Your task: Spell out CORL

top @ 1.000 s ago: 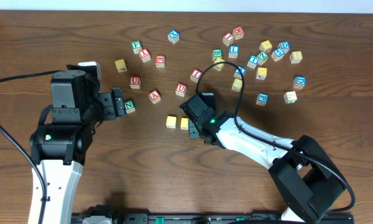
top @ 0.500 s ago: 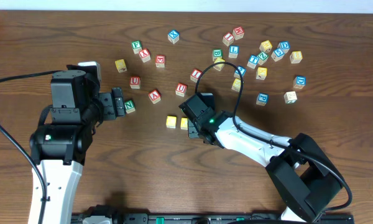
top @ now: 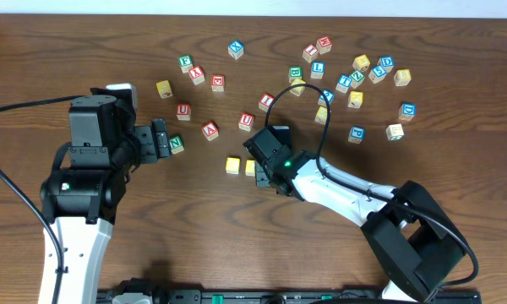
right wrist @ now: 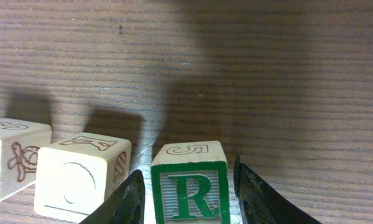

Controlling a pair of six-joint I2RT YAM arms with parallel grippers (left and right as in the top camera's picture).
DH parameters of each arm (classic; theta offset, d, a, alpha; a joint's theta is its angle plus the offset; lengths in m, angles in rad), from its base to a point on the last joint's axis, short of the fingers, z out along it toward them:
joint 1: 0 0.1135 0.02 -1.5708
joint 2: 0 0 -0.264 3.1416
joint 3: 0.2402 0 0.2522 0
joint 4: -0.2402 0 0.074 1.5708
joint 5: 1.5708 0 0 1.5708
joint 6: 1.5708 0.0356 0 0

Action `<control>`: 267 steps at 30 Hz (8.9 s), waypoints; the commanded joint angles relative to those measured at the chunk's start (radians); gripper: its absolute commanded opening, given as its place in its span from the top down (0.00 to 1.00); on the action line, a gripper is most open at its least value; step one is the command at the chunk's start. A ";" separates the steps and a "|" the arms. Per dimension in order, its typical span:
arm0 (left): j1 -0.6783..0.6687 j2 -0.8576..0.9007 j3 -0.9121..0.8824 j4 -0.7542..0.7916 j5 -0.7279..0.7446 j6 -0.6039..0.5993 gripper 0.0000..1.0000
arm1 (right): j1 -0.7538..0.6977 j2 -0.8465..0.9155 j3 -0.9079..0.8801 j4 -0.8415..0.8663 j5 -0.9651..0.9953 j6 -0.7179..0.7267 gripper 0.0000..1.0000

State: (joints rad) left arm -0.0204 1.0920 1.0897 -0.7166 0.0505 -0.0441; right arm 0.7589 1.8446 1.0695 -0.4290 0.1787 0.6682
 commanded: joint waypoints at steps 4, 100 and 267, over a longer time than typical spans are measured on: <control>0.005 -0.002 0.017 -0.001 0.002 0.014 0.07 | 0.021 0.009 0.061 -0.042 0.010 -0.014 0.60; 0.005 -0.002 0.017 -0.001 0.002 0.014 0.07 | -0.514 0.664 1.235 -0.532 -0.040 -0.325 0.22; 0.005 -0.002 0.017 -0.001 0.002 0.014 0.07 | -0.150 -0.045 0.069 -0.234 -0.050 -0.106 0.99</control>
State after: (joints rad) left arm -0.0204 1.0920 1.0897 -0.7170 0.0505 -0.0437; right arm 0.5877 1.8183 1.1618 -0.6830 0.1123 0.5346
